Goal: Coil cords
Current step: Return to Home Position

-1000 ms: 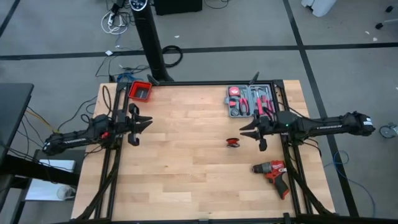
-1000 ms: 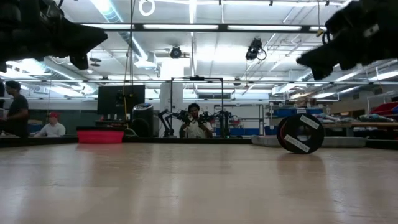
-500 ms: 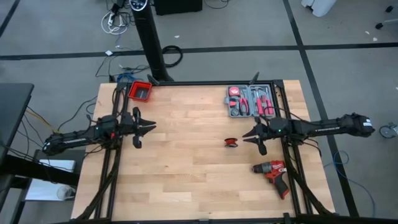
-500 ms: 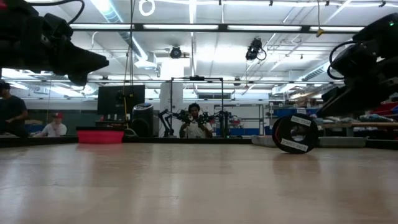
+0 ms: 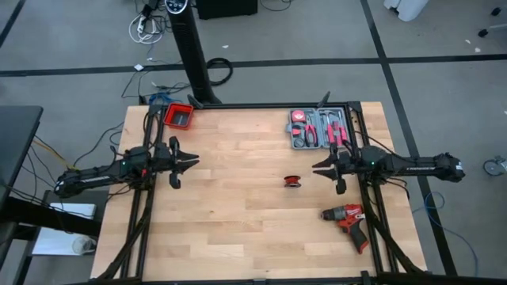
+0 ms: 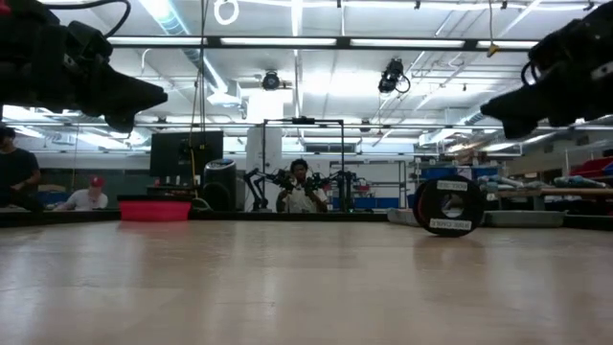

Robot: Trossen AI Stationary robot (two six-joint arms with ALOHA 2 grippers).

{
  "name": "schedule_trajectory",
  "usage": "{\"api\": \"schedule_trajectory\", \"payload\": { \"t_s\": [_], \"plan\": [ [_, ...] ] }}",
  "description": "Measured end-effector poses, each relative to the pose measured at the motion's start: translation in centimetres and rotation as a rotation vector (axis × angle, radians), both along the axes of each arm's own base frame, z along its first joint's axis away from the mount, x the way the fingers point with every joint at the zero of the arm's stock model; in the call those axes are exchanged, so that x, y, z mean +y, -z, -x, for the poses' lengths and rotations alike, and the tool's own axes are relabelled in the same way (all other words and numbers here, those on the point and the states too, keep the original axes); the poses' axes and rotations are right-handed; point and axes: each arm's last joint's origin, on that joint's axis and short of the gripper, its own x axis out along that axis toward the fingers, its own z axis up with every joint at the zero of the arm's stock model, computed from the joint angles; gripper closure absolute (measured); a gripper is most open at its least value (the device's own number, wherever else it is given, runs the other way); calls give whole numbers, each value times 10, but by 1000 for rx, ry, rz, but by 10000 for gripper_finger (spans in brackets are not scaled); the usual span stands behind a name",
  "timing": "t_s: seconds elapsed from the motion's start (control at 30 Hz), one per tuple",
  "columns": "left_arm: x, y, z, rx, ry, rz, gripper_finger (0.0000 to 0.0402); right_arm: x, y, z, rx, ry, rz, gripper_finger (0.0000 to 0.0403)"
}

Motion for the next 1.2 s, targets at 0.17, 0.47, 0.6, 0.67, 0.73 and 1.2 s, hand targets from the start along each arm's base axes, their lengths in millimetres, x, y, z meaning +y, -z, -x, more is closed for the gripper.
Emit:
{"api": "schedule_trajectory", "payload": {
  "t_s": [0.17, 0.47, 0.6, 0.67, 0.73, 1.2],
  "plan": [
    [0, 0, 0, 0, 0, 0, 321, 0, -11, 8, -131, 5, 7, 314],
    [0, 0, 0, -6, 0, -1, 321, -1, -11, 8, -141, 12, 8, 314],
    [0, -2, 0, -22, 0, -4, 321, -1, -11, 8, -143, 12, 8, 314],
    [0, -2, 0, -21, 0, -4, 321, -1, -11, 8, -142, 12, 8, 314],
    [0, -2, 0, -19, 0, -3, 321, -1, -11, 8, -142, 12, 8, 314],
    [0, -2, 0, -25, 0, -4, 321, -1, -11, 8, -143, 11, 8, 314]
  ]
}}
